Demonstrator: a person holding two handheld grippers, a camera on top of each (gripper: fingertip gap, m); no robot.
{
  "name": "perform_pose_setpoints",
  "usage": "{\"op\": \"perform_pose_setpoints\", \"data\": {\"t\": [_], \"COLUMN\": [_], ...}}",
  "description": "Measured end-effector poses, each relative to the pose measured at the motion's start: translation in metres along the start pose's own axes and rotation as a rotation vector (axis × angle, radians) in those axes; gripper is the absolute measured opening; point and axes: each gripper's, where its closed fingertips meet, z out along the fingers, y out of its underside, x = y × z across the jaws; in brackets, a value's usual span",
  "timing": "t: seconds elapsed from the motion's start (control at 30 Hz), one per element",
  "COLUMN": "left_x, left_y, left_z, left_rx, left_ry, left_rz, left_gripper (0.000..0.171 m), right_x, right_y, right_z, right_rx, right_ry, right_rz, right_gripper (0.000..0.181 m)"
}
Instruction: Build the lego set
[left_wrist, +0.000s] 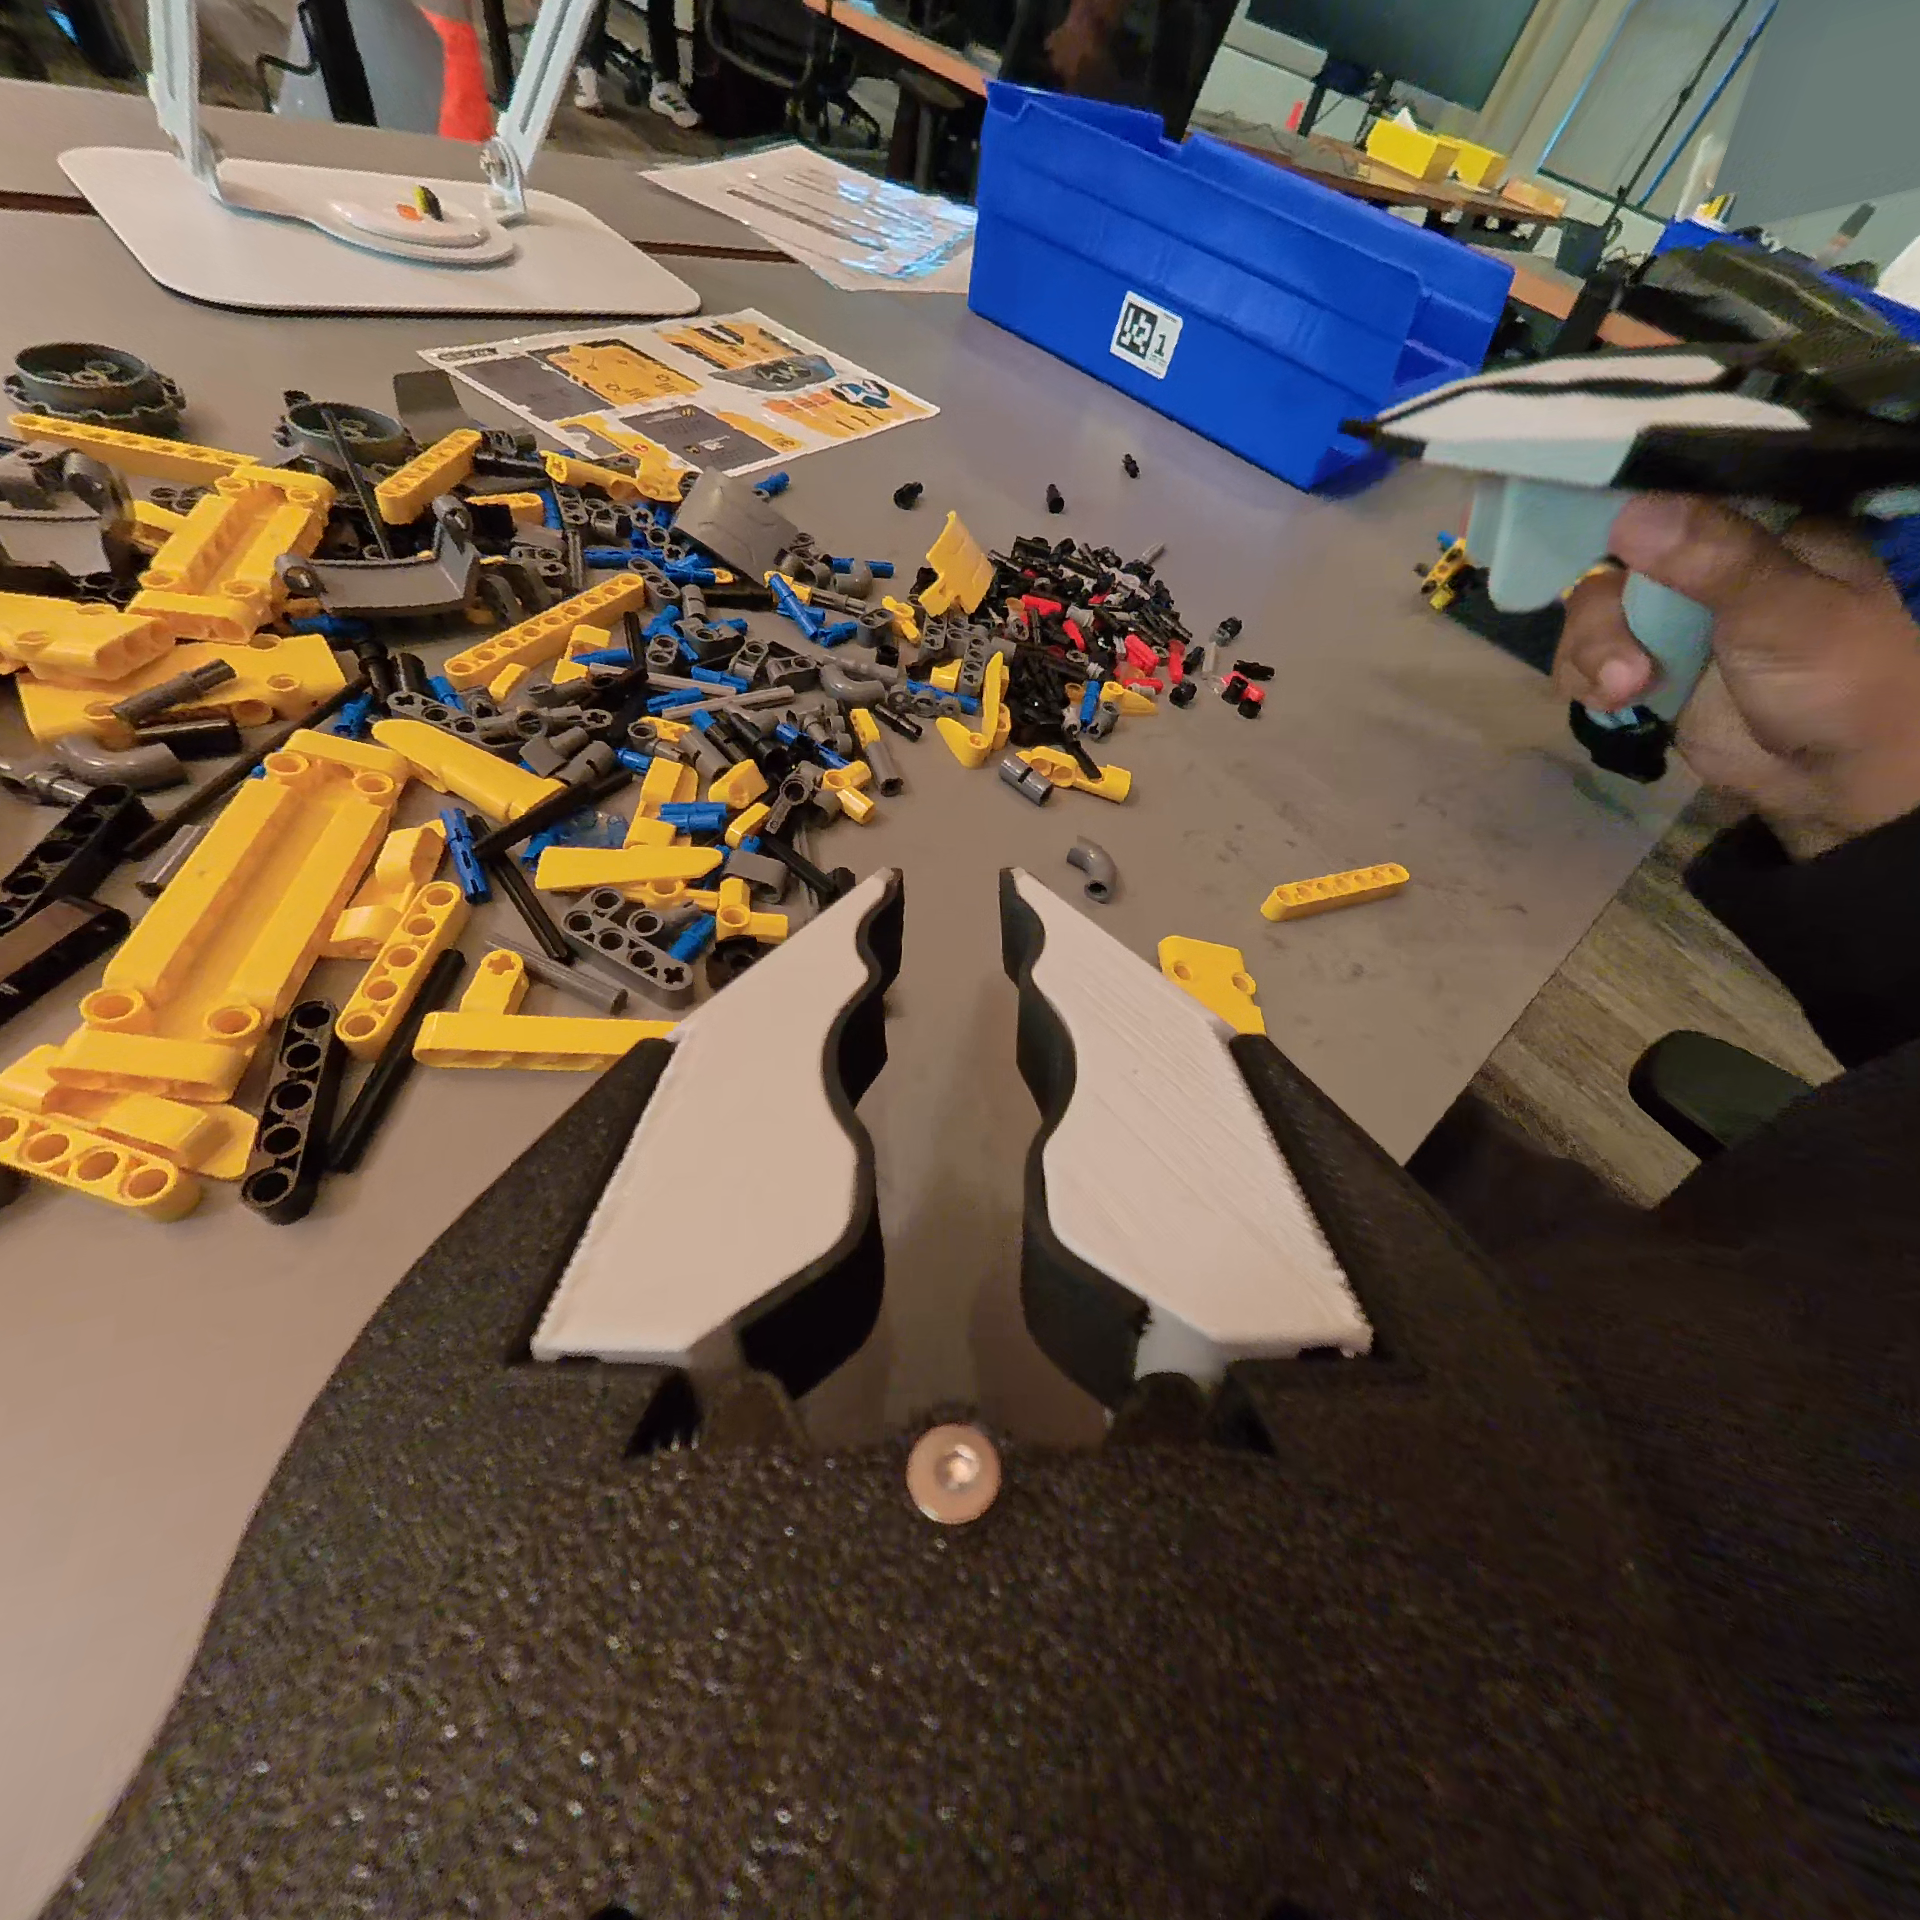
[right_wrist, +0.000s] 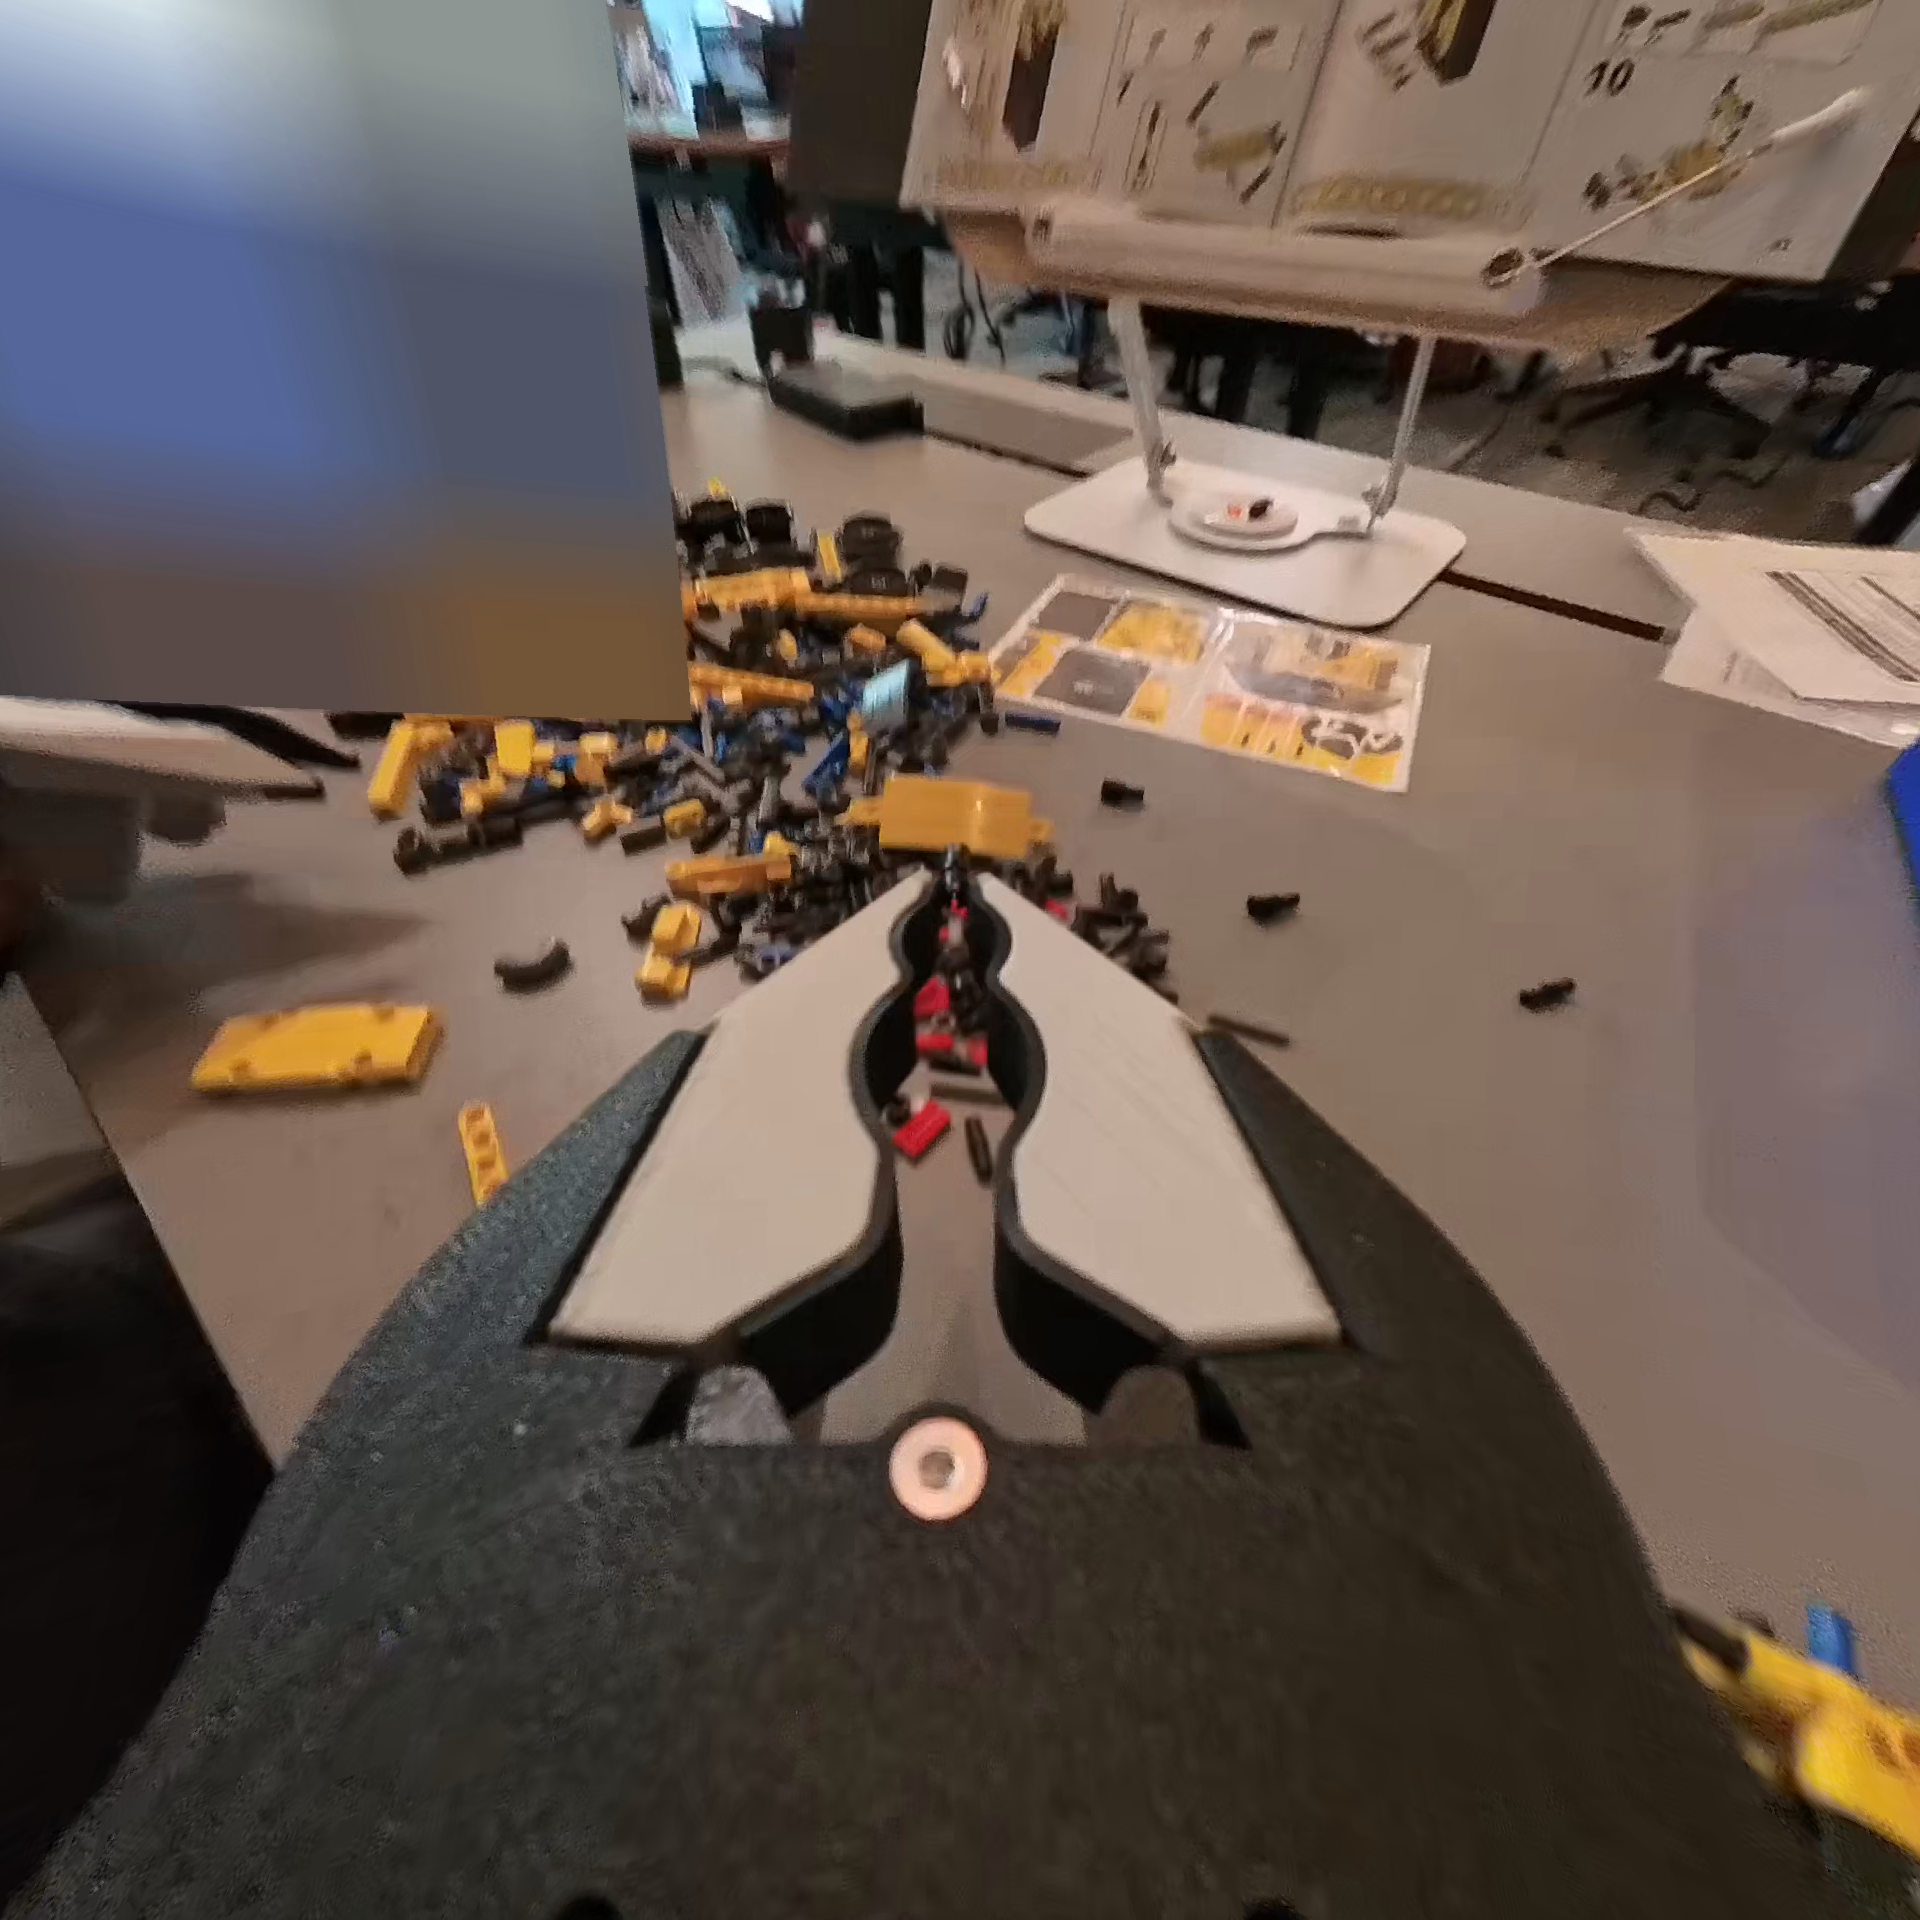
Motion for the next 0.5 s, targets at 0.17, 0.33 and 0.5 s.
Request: {"op": "perform_pose_setpoints", "data": {"t": [0.17,0.33,0.5], "left_x": [0.004,-0.002,-0.009], "left_y": [-0.008,-0.007,-0.007], "left_z": [-0.005,-0.003,-0.002], "left_rx": [0.071,0.062,0.049], "left_ry": [0.001,-0.052,-0.039], "left_rz": [0.036,0.029,-0.067], "left_gripper": [0.017,0.017,0.017], "right_x": [0.021,0.024,0.023], "right_y": [-0.017,-0.008,-0.009], "right_z": [0.024,0.047,0.046], "right_rx": [0.126,0.076,0.088], "right_ry": [-0.094,-0.174,-0.196], "right_rz": [0.150,0.204,0.224], "right_gripper": [0.004,0.003,0.004]}}
